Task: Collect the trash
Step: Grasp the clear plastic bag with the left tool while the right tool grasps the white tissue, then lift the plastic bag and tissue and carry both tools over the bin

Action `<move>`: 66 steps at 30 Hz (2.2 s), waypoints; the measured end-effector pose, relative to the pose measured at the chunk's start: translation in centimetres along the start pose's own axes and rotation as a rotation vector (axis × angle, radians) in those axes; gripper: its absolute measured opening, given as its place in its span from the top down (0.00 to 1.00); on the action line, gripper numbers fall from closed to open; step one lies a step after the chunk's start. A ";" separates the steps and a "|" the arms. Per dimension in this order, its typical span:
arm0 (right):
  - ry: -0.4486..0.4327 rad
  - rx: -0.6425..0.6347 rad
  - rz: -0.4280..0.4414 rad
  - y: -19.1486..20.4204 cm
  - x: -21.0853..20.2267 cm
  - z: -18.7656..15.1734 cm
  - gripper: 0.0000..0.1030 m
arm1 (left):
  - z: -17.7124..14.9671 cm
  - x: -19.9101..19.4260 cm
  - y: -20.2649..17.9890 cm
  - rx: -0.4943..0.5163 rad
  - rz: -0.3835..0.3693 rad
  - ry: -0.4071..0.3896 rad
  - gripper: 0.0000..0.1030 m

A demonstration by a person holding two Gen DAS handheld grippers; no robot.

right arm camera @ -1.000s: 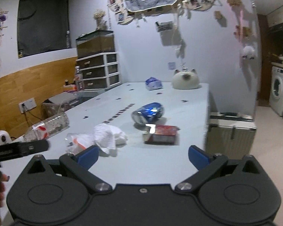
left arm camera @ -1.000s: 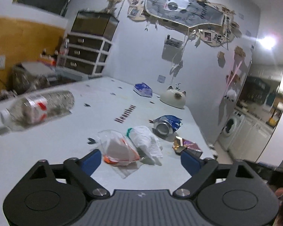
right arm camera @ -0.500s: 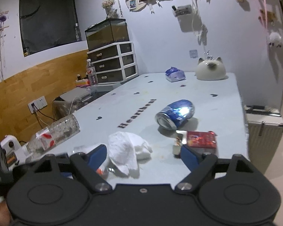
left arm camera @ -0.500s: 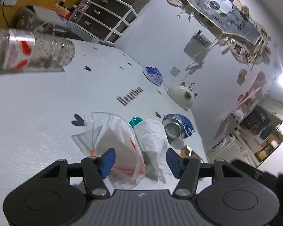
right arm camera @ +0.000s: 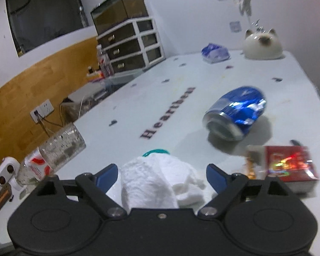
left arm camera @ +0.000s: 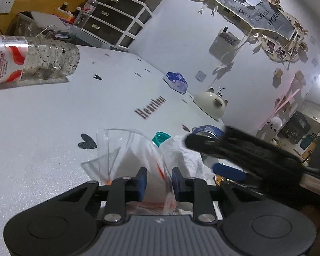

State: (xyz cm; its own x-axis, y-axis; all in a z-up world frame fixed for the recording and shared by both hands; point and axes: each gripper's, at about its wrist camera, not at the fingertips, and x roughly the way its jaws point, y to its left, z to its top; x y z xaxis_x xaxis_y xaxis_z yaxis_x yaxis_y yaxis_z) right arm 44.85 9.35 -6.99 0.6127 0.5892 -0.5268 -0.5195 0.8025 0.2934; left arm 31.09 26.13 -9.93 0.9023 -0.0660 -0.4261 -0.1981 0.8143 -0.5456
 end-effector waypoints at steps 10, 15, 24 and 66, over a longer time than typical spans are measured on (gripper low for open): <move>0.047 -0.011 -0.017 0.0 -0.6 -1.5 0.78 | -0.3 -0.6 -0.2 0.038 0.003 0.006 0.86; 0.033 -0.019 -0.021 -0.1 -3.6 -3.2 0.88 | -0.6 -1.2 -0.3 0.040 0.002 0.002 0.87; -0.020 -0.001 -0.034 -0.2 -9.6 -6.1 0.91 | -2.7 -4.8 -2.7 0.168 0.068 -0.077 0.91; -0.277 -0.017 -0.180 -4.3 -32.6 -15.5 0.91 | -13.5 -18.3 -16.8 0.501 0.017 -0.108 0.92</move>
State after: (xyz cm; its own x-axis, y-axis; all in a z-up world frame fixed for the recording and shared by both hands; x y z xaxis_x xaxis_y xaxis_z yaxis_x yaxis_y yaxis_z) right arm 17.89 -14.77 -3.41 0.8331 0.4432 -0.3310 -0.3967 0.8957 0.2009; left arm 12.71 5.90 -2.73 0.9401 -0.0117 -0.3407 -0.0293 0.9930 -0.1147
